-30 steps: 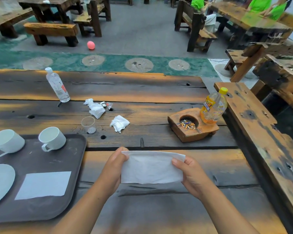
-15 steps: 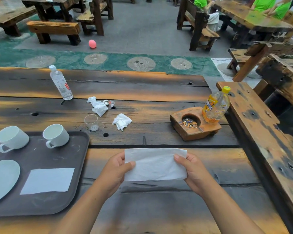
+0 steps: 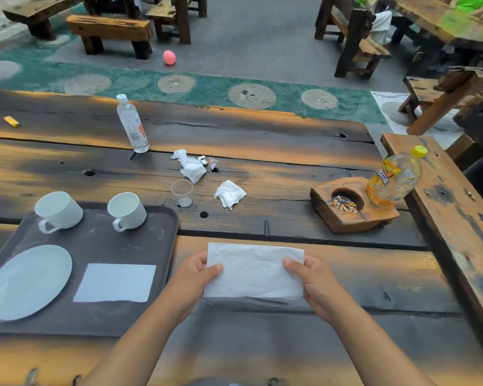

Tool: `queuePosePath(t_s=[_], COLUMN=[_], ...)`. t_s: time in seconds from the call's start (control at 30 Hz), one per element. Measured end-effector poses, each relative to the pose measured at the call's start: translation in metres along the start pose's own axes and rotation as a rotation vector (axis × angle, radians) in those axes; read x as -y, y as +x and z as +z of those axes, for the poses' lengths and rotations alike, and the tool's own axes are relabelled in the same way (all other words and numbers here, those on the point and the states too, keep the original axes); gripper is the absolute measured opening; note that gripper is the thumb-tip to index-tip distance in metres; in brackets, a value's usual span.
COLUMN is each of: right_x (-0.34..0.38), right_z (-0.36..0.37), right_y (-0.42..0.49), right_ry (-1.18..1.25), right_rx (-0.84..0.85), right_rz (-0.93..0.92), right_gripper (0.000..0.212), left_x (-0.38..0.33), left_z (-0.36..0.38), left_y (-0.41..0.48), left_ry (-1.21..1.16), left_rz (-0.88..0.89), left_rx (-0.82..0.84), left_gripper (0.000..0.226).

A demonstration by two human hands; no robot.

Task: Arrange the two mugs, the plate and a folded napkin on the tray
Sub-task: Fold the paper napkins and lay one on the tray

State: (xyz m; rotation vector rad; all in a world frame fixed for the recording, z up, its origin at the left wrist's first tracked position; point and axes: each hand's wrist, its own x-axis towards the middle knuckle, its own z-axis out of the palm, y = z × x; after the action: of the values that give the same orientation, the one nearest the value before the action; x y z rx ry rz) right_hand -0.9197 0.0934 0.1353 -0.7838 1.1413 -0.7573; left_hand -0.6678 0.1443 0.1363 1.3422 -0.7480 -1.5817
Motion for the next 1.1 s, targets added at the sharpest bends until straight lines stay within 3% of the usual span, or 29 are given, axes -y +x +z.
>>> queuePosePath(t_s=[0.33,0.53,0.83,1.1], right_x=[-0.03,-0.06,-0.111,-0.149], right_z=[0.122,0.2,0.284,0.306], right_y=[0.031,0.049,0.076,0.088], right_ry=[-0.077,-0.094,-0.2,-0.44], right_rx=[-0.028,-0.051,-0.123,-0.112], right_rz=[0.106,0.176,0.273,0.359], right_gripper=[0.018,0.015,0.014,0.014], left_x=[-0.011,-0.015,-0.004,0.017], left_z=[-0.129,-0.211,-0.309,-0.338], left_y=[-0.006,-0.01,-0.017,-0.011], left_ry=[0.013,0.099,0.163,0.471], left_rz=[-0.027,-0.084,-0.208,-0.346], left_rx=[-0.027,-0.053,-0.034,-0.178], left_gripper=[0.023,0.034,0.023,0.014])
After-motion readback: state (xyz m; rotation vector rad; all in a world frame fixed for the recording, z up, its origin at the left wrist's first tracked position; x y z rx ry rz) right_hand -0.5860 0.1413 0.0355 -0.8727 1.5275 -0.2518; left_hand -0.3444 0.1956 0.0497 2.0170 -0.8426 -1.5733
